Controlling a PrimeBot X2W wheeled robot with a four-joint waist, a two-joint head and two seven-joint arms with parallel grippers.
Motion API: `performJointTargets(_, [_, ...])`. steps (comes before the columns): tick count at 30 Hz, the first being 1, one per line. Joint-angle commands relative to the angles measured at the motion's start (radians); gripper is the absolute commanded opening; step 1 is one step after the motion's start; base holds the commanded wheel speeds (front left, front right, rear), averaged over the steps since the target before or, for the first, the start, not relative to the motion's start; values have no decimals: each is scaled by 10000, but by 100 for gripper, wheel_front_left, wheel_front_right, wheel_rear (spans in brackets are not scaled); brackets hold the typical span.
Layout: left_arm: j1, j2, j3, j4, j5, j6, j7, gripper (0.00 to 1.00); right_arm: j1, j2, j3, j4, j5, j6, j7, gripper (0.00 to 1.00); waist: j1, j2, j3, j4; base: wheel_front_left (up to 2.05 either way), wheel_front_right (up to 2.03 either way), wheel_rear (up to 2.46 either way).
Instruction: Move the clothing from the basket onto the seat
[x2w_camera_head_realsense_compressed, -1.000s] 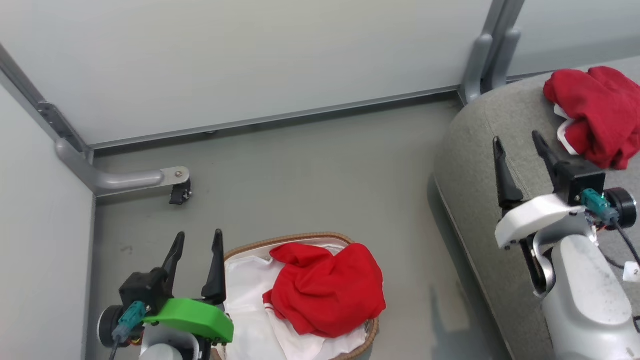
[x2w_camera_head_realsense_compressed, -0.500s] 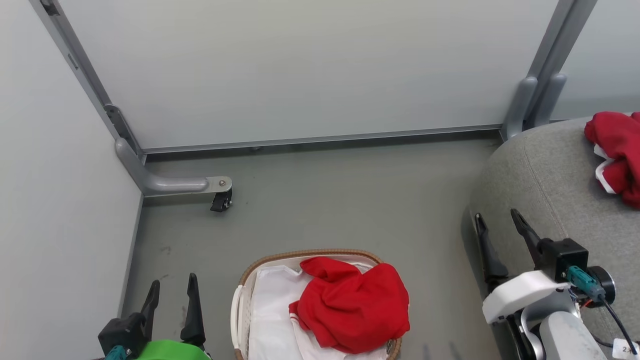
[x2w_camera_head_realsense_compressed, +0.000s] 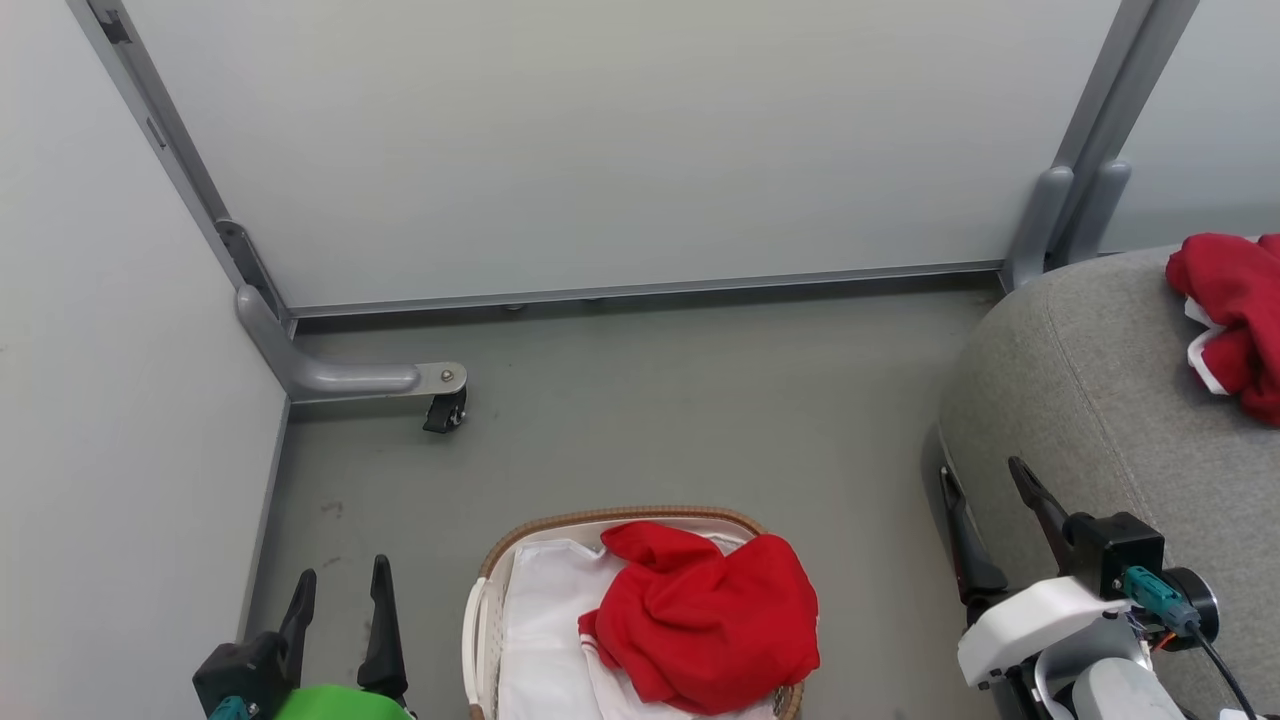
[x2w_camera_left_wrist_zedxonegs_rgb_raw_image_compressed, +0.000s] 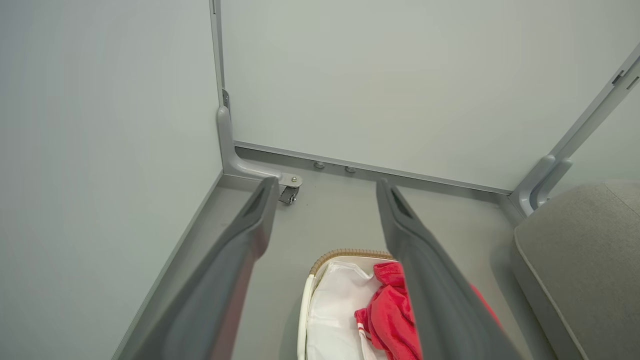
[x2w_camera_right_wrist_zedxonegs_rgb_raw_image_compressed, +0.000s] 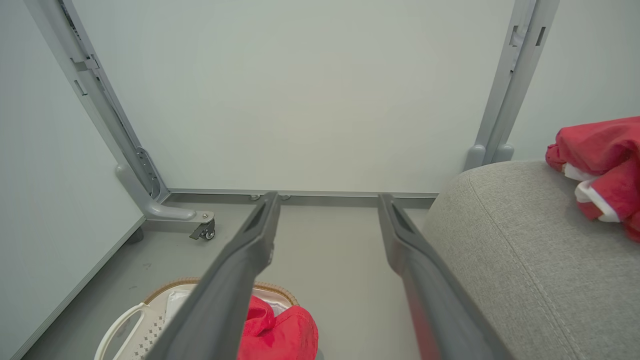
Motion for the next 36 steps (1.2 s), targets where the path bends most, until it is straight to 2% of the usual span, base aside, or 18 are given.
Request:
performJointTargets(1, [72,-5,3,49,-74,-52,6,100,80,-36,9,45,-59,-10,-25,100,1,0,-4,-11,0,0,0])
performJointTargets(22, [-349,-1,-407,300,107,-61,6,100,-236,-35,40,-14,-34,-10,-25,100,1,0,288,-127,0,0,0])
performJointTargets(30, [-1678,1,-1208,843,392,-174,6,100,-971,-35,-66,-311,-212,-10,-25,100,1,0,1361,-414,0,0,0])
performJointTargets(36, [-3283,3,-1769,2371,615,-242,6,100,-1722,-32,-200,-693,-378,-10,-25,100,1,0,2599,-940,0,0,0])
